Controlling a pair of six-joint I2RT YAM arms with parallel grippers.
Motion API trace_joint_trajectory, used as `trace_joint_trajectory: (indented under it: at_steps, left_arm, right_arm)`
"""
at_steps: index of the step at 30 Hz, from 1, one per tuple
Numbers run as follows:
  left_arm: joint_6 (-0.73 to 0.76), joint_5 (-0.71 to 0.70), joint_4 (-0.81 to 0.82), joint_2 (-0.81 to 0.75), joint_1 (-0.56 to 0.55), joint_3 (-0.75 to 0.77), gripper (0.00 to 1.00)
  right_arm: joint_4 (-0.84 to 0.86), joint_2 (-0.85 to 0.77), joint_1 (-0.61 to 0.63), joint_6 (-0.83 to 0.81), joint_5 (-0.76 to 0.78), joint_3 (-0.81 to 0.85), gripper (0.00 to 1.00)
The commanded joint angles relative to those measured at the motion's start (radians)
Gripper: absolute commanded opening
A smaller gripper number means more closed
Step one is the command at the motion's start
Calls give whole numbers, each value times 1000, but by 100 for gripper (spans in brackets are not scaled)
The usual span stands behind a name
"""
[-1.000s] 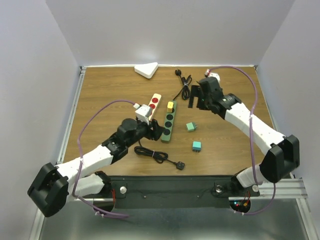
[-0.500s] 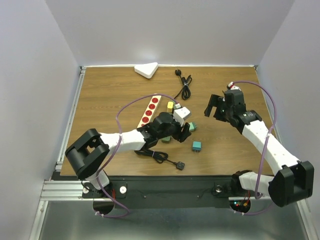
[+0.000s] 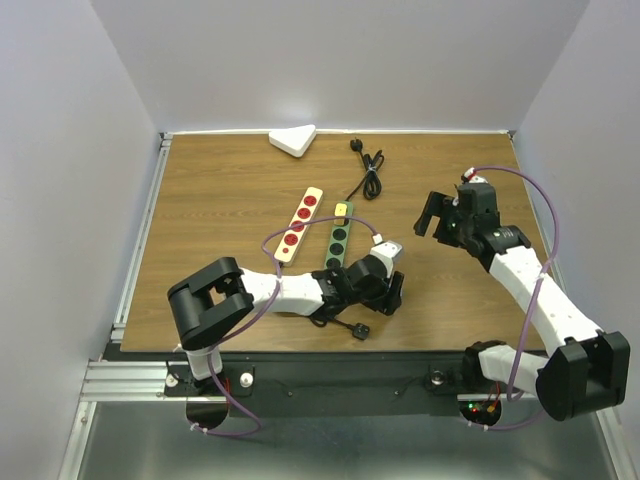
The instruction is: Insert the plug
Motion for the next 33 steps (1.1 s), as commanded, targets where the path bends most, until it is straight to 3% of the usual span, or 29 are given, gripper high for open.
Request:
trace_joint_trajectory:
  at_steps: [1,16,33]
  left_arm:
    - [-112,-116,-54,13,-22,62,68]
    - [-145,-121,-99,80,-53,82,68]
    - [-161,-130,-130,131,-76,134,58]
  right_arm:
    - [42,-42,-16,-25,-37,19,100]
    - [42,-69,-36,-35,-67,-3,100]
    - [43,-81,-47,-57,-70,-9,100]
